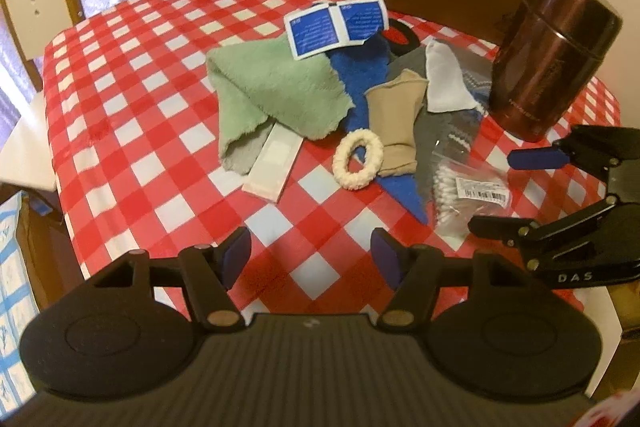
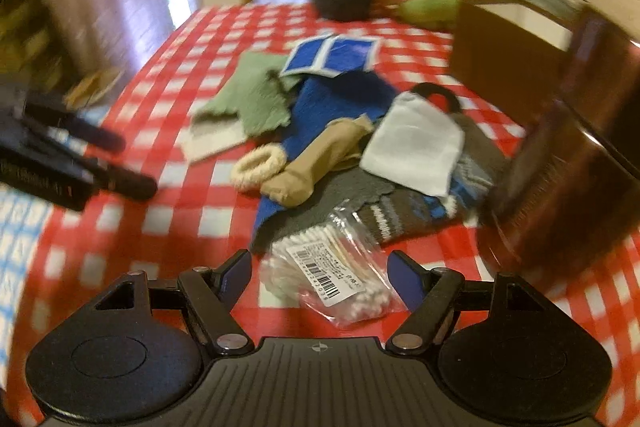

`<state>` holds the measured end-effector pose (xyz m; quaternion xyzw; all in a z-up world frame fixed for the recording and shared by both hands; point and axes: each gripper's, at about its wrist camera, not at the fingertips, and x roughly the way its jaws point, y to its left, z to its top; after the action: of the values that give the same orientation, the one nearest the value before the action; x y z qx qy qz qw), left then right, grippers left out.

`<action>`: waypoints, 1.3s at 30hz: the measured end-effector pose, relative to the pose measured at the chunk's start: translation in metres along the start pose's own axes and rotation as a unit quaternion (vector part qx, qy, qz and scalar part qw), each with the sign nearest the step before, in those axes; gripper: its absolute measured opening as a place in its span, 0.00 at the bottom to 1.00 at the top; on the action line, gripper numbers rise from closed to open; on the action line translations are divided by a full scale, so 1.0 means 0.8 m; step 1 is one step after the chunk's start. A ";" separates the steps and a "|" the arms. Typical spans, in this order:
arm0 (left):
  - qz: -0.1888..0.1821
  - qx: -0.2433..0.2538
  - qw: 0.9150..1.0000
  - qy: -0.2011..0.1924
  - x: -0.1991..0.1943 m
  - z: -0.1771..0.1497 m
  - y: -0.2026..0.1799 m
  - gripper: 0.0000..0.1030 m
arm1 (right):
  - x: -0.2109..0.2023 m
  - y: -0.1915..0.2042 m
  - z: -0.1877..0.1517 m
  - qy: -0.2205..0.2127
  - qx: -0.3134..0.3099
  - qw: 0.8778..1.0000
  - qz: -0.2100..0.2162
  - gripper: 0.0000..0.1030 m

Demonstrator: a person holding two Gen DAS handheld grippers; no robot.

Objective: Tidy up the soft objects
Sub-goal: 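Move the right gripper to the cotton swab bag and close on it, then grasp the blue wet-wipe packet with the left gripper while the right gripper lifts the swab bag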

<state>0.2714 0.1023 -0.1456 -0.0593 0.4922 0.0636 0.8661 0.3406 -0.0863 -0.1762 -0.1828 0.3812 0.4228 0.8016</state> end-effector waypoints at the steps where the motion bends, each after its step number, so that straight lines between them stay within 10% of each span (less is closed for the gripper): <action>1: 0.002 -0.003 1.000 0.002 0.002 -0.001 -0.001 0.62 | 0.006 -0.002 -0.001 0.007 -0.020 1.000 0.008 0.73; 6: 0.019 -0.015 1.000 0.005 0.008 -0.001 -0.010 0.62 | 0.030 -0.010 -0.006 0.029 -0.087 0.995 0.028 0.72; 18: 0.032 -0.005 0.999 -0.008 0.009 0.007 -0.024 0.62 | 0.036 -0.026 -0.016 0.038 -0.088 0.995 0.040 0.33; 39: 0.044 0.172 0.977 -0.120 0.039 0.112 -0.045 0.59 | -0.027 -0.060 0.068 -0.096 0.189 0.977 -0.016 0.28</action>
<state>0.3688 0.0832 -0.1254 0.1202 0.3904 0.0232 0.9125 0.3968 -0.0918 -0.1262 0.0075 0.3723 0.3460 0.8612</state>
